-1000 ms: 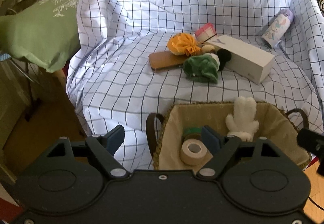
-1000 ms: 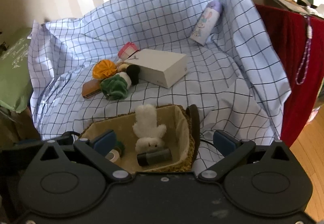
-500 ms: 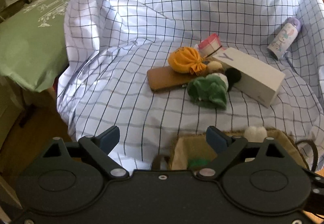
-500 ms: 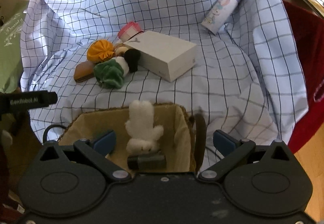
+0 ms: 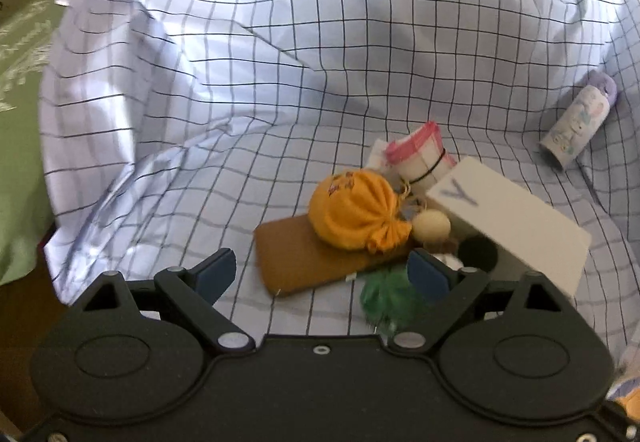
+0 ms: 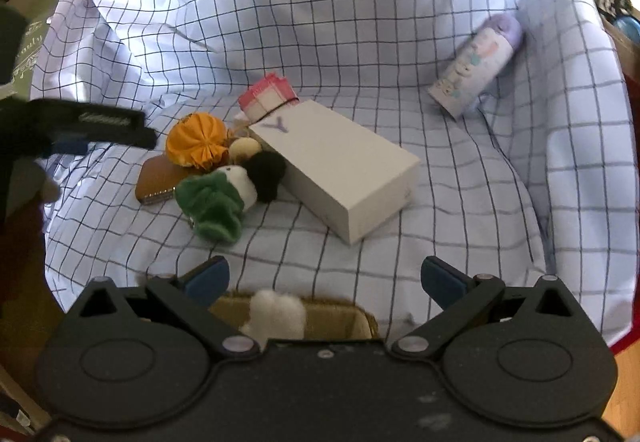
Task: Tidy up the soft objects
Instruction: 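Grasp the orange drawstring pouch with the left gripper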
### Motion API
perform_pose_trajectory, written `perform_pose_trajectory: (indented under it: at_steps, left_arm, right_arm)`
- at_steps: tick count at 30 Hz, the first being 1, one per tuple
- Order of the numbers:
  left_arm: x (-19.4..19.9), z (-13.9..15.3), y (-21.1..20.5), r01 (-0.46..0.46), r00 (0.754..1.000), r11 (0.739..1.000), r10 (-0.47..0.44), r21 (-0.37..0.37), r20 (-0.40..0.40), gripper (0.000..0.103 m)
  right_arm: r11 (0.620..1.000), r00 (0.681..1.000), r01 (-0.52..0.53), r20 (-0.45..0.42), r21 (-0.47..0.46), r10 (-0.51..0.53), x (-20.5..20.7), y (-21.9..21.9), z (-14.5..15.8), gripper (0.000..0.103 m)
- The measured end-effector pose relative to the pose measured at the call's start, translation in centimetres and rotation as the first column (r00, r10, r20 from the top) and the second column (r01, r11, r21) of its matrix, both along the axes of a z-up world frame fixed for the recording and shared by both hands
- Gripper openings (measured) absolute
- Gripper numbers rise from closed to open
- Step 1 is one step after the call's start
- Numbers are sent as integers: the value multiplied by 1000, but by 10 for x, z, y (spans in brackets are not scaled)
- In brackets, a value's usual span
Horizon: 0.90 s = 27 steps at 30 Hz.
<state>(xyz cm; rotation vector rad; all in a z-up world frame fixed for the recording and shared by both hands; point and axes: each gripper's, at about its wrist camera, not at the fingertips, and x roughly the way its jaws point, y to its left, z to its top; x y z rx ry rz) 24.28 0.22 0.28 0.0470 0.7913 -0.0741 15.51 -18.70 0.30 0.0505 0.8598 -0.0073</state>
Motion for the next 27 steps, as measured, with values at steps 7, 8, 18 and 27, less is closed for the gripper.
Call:
perform_pose_trajectory:
  at_steps: [7, 8, 18, 27]
  left_arm:
    - [49, -14, -8, 10, 998, 999, -12, -45, -54, 90]
    - [54, -16, -10, 11, 998, 999, -14, -41, -59, 90]
    - [88, -45, -23, 8, 993, 1000, -7, 6, -119, 90]
    - [104, -53, -20, 28, 992, 1000, -29, -11, -122, 70]
  right_arm:
    - [1000, 1000, -28, 2, -9, 28, 23, 3, -4, 103]
    - [999, 1000, -30, 3, -11, 30, 26, 3, -5, 103]
    - [999, 999, -42, 1, -18, 42, 53, -1, -11, 103]
    - [996, 996, -67, 58, -63, 71, 93, 0, -7, 103]
